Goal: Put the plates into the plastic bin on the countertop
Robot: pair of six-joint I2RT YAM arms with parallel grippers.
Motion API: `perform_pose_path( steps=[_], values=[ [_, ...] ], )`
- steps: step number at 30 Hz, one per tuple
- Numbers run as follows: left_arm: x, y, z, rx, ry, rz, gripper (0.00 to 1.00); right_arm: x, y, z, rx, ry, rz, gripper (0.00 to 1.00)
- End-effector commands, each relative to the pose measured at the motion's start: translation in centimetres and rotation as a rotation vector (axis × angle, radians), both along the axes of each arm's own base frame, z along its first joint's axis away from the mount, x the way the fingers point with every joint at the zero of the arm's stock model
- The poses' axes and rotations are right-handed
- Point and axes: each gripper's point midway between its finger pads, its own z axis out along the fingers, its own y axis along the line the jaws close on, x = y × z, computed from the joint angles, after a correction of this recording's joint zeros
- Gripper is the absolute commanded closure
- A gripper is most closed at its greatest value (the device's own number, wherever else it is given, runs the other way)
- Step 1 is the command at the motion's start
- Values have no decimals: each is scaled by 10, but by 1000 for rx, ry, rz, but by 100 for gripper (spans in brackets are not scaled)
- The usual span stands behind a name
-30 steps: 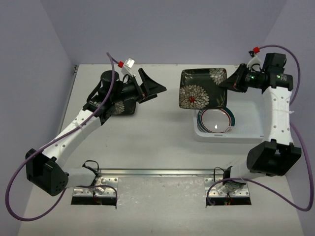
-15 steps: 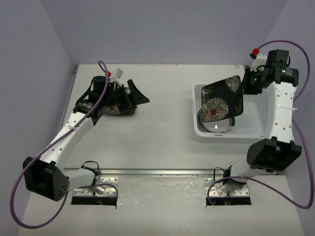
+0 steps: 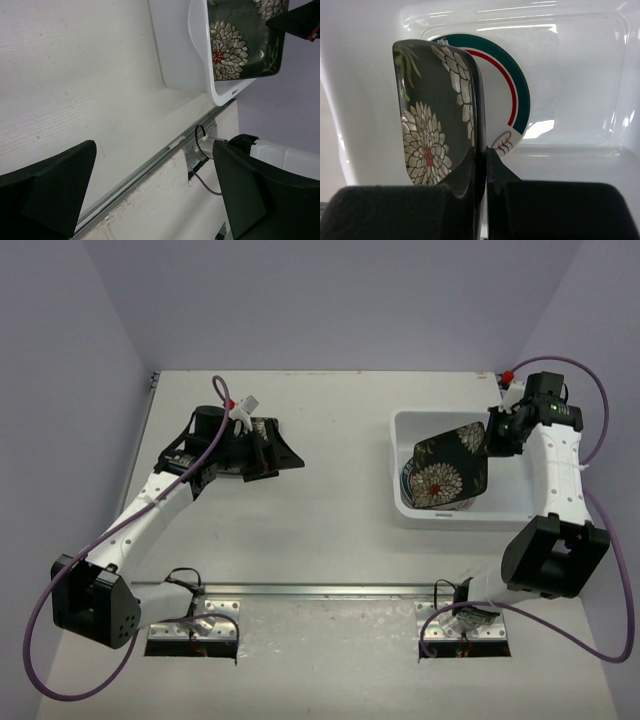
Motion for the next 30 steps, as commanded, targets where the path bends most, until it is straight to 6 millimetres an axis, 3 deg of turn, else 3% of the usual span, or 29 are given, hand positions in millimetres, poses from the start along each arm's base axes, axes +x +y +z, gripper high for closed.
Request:
perform_pose_path(
  steps=[1, 9, 16, 23, 30],
  values=[
    [4, -9, 10, -38, -63, -53, 0, 34, 7, 38, 35, -245, 7, 100],
    [3, -10, 4, -43, -51, -64, 0, 42, 17, 9, 103, -182, 73, 100],
    [1, -9, -1, -36, -43, -67, 0, 41, 7, -16, 61, -119, 62, 98],
    [1, -10, -6, -33, -34, -71, 0, 43, -2, -30, 25, -76, 61, 74],
    [3, -7, -13, -11, -26, -61, 0, 40, -10, -43, -13, -31, 41, 62]
  ],
)
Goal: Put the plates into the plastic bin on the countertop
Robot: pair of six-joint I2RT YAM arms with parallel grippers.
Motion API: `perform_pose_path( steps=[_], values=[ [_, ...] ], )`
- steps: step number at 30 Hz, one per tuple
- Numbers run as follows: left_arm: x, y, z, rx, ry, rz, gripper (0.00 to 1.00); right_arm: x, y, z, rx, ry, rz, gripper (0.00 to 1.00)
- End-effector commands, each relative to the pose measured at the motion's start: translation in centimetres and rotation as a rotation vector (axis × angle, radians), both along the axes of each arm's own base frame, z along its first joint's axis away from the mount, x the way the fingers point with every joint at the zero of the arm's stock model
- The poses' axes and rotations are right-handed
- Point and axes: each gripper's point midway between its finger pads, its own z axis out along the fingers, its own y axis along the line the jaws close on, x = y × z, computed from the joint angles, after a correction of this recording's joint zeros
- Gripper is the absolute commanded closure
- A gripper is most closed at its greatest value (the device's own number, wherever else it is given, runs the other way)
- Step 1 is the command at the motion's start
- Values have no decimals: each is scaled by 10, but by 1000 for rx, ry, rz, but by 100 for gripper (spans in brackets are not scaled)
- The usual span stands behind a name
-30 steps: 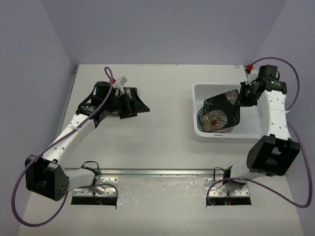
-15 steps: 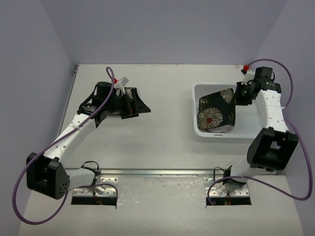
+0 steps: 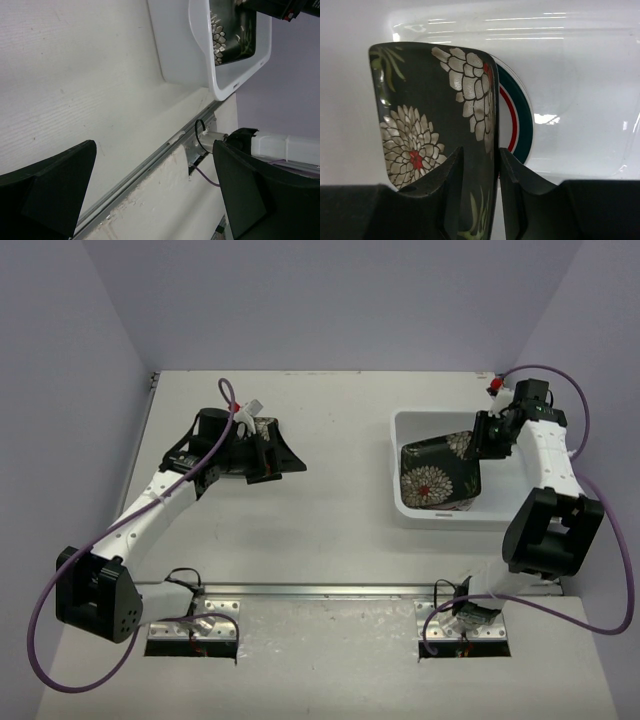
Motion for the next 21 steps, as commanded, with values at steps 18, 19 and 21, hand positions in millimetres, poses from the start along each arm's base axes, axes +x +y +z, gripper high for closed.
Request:
perform_pose_path(
  steps=[18, 19, 21],
  values=[
    [91, 88, -14, 470, -26, 413, 0, 29, 31, 119, 103, -200, -54, 1],
    [100, 101, -12, 519, -32, 461, 0, 29, 44, 129, 103, -217, -27, 1],
    [124, 136, -10, 632, -64, 569, 0, 22, 84, 146, 86, -225, 40, 1]
  ],
)
